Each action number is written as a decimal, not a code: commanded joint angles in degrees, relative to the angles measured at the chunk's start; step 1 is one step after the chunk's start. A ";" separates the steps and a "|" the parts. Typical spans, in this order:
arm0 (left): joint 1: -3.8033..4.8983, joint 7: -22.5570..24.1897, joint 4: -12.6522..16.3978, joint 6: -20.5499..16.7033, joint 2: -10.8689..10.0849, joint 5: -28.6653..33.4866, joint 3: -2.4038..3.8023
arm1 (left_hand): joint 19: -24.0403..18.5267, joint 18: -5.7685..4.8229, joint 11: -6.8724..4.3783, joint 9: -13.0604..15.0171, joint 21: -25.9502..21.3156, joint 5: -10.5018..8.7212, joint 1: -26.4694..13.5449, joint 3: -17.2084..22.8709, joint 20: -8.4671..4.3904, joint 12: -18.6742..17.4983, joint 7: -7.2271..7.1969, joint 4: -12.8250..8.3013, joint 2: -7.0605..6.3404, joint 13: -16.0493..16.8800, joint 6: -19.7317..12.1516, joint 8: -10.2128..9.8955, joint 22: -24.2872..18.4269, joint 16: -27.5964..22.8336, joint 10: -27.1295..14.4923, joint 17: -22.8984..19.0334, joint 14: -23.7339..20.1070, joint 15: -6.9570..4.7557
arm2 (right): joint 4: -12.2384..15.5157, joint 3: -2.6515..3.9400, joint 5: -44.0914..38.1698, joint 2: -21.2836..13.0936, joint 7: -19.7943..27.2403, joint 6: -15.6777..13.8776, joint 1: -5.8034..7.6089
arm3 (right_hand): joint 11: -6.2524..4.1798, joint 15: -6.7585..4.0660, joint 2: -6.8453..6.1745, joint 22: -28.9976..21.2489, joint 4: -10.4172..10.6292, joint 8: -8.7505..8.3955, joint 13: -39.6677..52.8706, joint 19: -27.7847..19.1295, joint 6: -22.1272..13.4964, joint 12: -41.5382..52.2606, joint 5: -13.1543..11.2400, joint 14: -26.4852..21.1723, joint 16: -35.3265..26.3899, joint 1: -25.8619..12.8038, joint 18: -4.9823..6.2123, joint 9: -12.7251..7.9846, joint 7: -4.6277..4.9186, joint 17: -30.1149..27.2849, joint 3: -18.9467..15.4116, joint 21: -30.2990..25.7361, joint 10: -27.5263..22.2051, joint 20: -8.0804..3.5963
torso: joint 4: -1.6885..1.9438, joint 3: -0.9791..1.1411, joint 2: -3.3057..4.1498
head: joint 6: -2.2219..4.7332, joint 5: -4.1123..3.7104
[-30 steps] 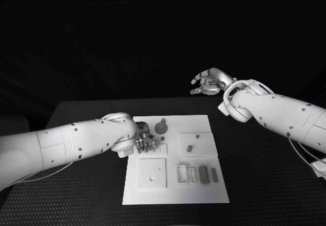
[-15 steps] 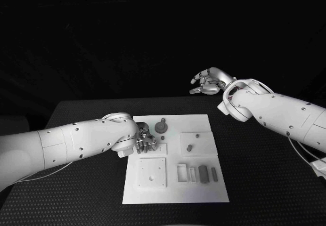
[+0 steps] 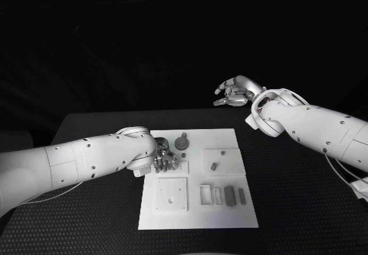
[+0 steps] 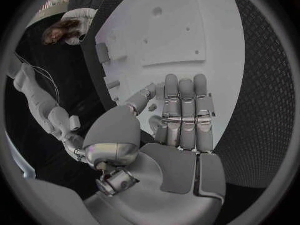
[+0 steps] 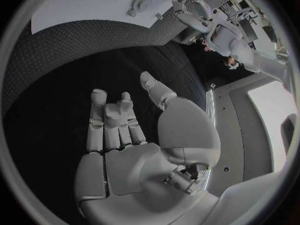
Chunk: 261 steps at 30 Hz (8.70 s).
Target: Assemble the parts on the task board
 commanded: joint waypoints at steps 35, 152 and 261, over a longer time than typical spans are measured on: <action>-0.32 0.57 -1.46 2.56 1.17 -1.33 0.02 | -0.34 0.69 -0.02 0.20 0.22 0.03 -0.23 0.28 -0.22 0.46 -4.06 0.04 0.60 0.15 4.10 0.25 0.40 0.67 -0.62 -0.50 -0.45 -0.12 | 0.28 0.02 -0.01 0.15 0.90 1.17 0.02 | 0.19 0.00 0.57 0.73 0.10 -0.04 -0.12 -0.19 -0.15 -0.20 -0.23 -0.48 -0.31 0.30 0.40 -0.12 0.41 -0.07 -0.46 -0.23 -0.29 0.12 | 0.02 0.01 -0.02 | -0.26 -0.16; 0.76 5.58 -25.23 7.81 6.21 -8.71 4.45 | -0.66 0.70 1.53 -0.16 -3.93 -9.77 -9.11 -7.14 -0.07 4.40 -0.38 1.40 -1.20 1.02 -5.73 -5.10 2.86 6.48 -5.33 -5.64 -5.05 -0.02 | -0.84 0.02 -0.01 0.40 1.14 2.38 -0.67 | 0.25 0.06 0.70 0.78 0.16 -0.09 -0.26 -0.25 -0.31 -0.09 -0.23 -0.59 -0.33 0.16 0.40 -0.25 0.48 -0.11 -0.78 -0.38 -0.37 0.23 | 0.05 0.04 -0.02 | 2.04 -0.36; -0.65 2.39 6.56 -8.62 -8.91 3.01 -0.08 | 2.92 0.89 -0.31 0.13 -3.05 -9.98 -0.16 2.46 -0.96 8.87 -2.32 0.19 3.32 1.58 -0.05 -3.77 7.40 12.00 -2.12 -7.39 -2.68 -0.93 | -0.92 0.00 -0.01 -0.16 0.89 3.10 -0.74 | 0.25 0.06 0.78 0.82 0.15 -0.04 -0.37 -0.21 -0.29 0.07 -0.23 -0.58 -0.29 0.19 0.40 -0.32 0.48 -0.14 -0.91 -0.44 -0.33 0.24 | 0.15 0.14 -0.08 | 1.01 -0.01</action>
